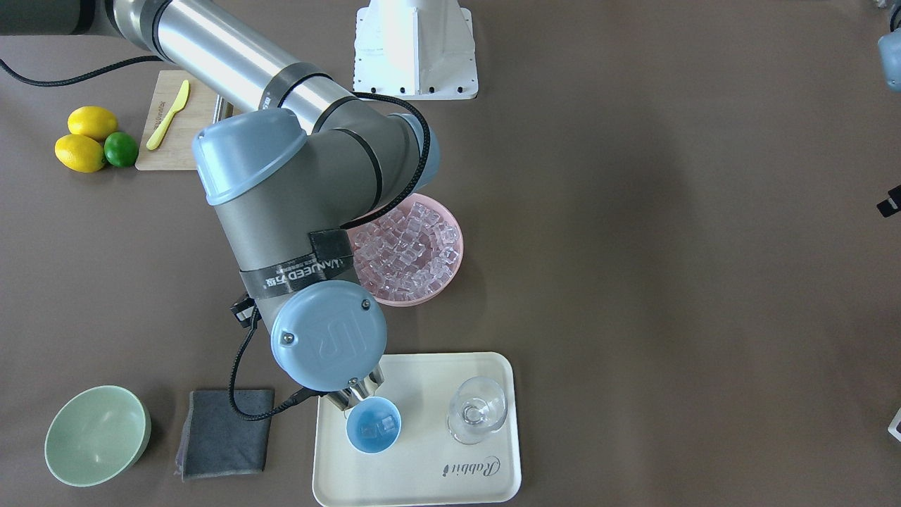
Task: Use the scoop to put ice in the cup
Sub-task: 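Carry the empty scoop back to its spot on the table with the right gripper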
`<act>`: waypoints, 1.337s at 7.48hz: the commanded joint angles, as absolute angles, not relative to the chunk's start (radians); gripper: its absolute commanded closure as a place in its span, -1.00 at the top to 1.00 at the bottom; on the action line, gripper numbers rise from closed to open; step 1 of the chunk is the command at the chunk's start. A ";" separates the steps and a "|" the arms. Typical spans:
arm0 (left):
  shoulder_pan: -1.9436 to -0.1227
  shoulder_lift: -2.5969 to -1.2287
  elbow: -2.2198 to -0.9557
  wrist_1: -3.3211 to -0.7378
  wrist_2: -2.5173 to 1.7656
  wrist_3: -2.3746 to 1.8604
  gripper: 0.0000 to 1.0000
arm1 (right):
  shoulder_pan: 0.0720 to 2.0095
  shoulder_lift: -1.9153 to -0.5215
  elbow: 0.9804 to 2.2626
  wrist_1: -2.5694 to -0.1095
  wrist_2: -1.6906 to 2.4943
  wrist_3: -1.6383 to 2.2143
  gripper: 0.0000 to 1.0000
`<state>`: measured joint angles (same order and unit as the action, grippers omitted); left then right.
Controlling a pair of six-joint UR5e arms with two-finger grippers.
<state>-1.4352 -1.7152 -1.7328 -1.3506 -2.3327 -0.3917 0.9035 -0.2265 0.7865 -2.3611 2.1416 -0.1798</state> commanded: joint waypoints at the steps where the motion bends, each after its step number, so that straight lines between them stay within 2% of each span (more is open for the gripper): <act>1: -1.540 -1.710 -1.700 -1.339 -2.327 -0.236 0.95 | 0.905 -0.207 0.768 -2.359 2.134 -0.193 -1.00; 2: -1.572 -1.677 -1.700 -1.341 -2.329 -0.188 0.95 | 0.907 -0.237 0.832 -2.359 2.132 -0.183 -1.00; 4: -1.588 -1.652 -1.700 -1.345 -2.335 -0.187 0.95 | 0.954 -0.345 1.054 -2.399 2.146 -0.120 -1.00; 5: -1.586 -1.651 -1.695 -1.345 -2.330 -0.187 0.95 | 0.959 -0.439 1.213 -2.410 2.146 -0.051 -1.00; 8: -1.588 -1.651 -1.700 -1.345 -2.335 -0.187 0.95 | 0.957 -0.838 1.758 -2.351 2.157 0.258 -1.00; 10: -1.589 -1.649 -1.698 -1.345 -2.333 -0.187 0.95 | 0.938 -1.001 1.874 -2.253 2.183 0.497 -1.00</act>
